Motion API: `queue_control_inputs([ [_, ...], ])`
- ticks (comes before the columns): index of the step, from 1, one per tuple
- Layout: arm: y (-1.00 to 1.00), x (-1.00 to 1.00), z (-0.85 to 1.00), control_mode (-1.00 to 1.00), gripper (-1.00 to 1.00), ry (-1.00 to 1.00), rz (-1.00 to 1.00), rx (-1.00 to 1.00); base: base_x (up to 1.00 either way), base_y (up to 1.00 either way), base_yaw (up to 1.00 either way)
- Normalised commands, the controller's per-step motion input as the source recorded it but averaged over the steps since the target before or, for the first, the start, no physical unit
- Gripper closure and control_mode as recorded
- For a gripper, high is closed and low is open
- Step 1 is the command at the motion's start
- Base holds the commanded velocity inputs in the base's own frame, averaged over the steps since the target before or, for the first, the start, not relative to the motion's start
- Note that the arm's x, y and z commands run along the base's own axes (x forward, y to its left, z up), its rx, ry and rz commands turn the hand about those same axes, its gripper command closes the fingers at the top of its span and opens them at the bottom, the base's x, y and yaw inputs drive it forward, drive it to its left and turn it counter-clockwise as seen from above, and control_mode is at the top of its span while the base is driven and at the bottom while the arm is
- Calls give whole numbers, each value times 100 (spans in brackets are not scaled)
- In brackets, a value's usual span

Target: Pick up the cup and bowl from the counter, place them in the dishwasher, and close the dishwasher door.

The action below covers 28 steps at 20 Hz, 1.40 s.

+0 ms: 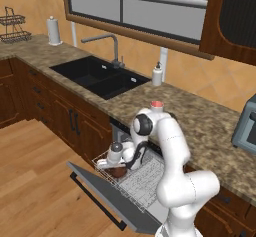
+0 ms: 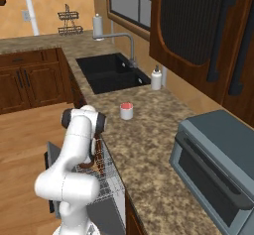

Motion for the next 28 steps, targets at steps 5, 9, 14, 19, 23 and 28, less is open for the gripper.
queue_control_inputs([
  [5,7,-16,76,-100,-100,-2,0,0,0,0,0],
  [9,9,-39,100,-100,-100,0,0,-1,0,0,0],
  [14,37,-38,100,-100,-100,0,0,-21,0,0,0],
  [19,21,-27,100,-100,-100,0,0,-13,0,0,0],
  [23,6,-15,100,-100,-100,-1,0,-6,0,0,0],
  [28,5,-5,100,-100,-100,-6,0,-5,0,0,0],
])
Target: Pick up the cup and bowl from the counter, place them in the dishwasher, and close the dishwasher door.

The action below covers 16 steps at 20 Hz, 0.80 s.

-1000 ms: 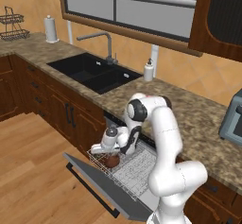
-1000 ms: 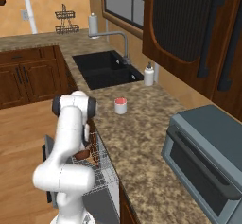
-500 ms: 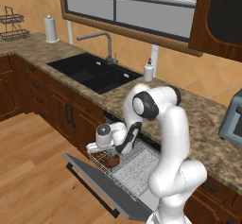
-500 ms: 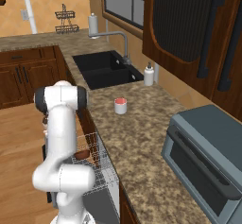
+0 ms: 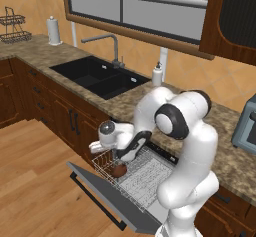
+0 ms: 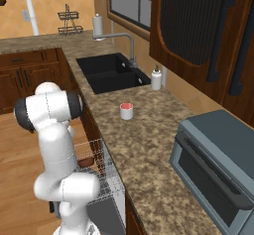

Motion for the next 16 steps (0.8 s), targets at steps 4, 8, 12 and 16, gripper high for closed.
queue_control_inputs([
  [4,0,-7,100,-100,-100,-2,0,-2,0,0,0],
  [8,-13,-40,100,-100,-100,0,0,0,0,0,0],
  [12,-28,-34,83,-100,-100,5,0,0,0,0,0],
  [16,-44,-19,29,-100,-100,6,3,-1,0,0,0],
])
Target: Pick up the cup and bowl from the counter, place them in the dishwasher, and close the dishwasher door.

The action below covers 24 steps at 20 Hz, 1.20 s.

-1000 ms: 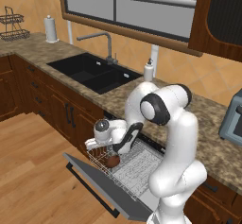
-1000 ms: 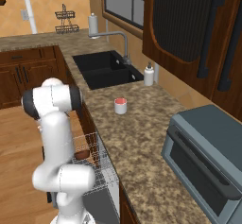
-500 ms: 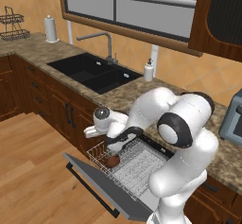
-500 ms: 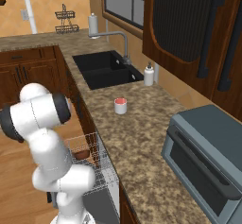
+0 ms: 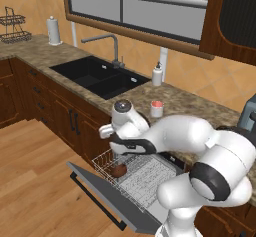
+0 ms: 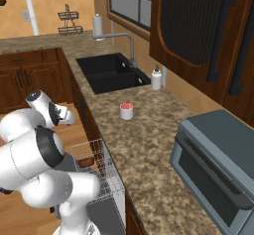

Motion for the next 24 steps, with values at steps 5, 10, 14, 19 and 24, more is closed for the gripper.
queue_control_inputs([
  [5,-42,-8,68,-100,-100,0,5,0,0,0,0],
  [10,-16,8,64,-100,-100,4,4,0,0,0,0],
  [14,-41,9,39,-100,-100,17,1,0,0,0,0],
  [19,-61,0,20,-100,-100,11,3,0,0,0,0],
  [24,-42,13,0,-100,-100,5,1,0,0,0,0],
])
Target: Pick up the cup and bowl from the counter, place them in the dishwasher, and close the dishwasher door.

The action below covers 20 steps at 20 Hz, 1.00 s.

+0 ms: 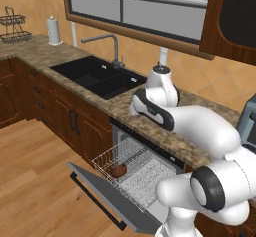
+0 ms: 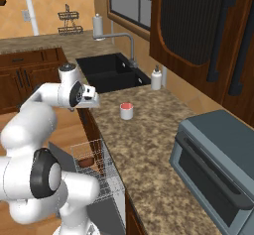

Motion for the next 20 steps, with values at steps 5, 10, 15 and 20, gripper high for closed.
queue_control_inputs([
  [5,-34,33,0,-100,-100,13,0,0,0,0,0],
  [10,-25,33,2,-100,-100,2,0,0,0,0,0],
  [15,-32,56,-1,-100,-100,0,0,-1,0,0,0],
  [20,-24,74,-8,-100,-100,0,1,0,0,0,0],
])
